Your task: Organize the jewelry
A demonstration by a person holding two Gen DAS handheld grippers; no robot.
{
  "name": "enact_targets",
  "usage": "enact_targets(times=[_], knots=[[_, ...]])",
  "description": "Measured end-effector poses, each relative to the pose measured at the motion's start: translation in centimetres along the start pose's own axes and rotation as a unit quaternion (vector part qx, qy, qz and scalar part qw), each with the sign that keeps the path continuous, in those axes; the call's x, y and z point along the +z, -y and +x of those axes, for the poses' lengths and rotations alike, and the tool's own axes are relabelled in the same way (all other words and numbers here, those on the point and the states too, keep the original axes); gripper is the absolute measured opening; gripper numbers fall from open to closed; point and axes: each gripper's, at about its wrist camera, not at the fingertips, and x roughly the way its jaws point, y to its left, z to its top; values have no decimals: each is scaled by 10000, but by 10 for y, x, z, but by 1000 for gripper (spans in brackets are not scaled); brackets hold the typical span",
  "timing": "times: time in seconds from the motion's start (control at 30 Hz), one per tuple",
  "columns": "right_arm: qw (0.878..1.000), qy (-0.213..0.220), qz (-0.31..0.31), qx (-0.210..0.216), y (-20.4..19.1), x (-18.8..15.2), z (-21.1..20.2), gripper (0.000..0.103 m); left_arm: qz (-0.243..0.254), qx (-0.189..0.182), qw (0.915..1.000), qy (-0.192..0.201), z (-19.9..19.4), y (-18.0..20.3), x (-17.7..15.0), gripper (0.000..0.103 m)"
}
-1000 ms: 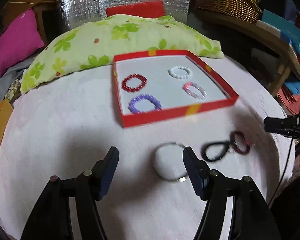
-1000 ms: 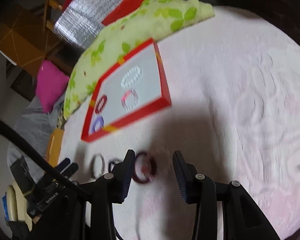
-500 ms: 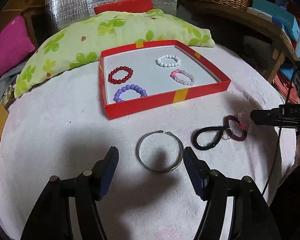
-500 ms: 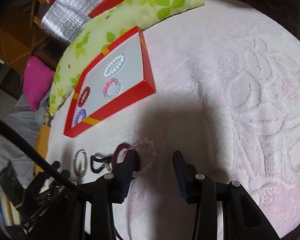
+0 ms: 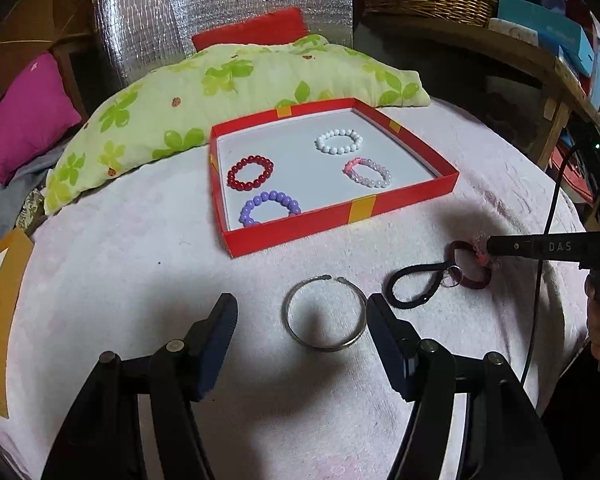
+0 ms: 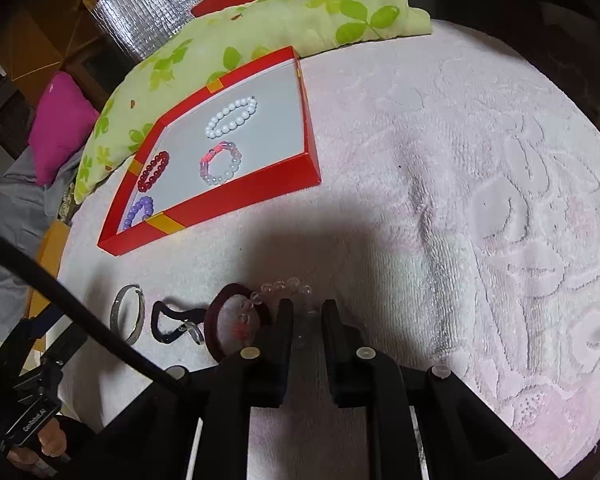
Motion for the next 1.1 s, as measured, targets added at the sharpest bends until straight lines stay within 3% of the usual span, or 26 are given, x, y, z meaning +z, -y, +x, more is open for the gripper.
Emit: enact_targets(times=[0.67, 1.0, 1.1], knots=[[10000, 18, 85, 13, 1, 2, 2, 15, 91, 235, 9997, -21, -1, -3, 0, 68], [9994, 145, 307, -24, 19, 3, -8, 15, -149, -377, 9989, -248, 9, -5, -2, 68], [9990, 104, 344, 272, 20, 4, -11, 16, -109, -522, 9984, -200, 8, -1, -2, 68]])
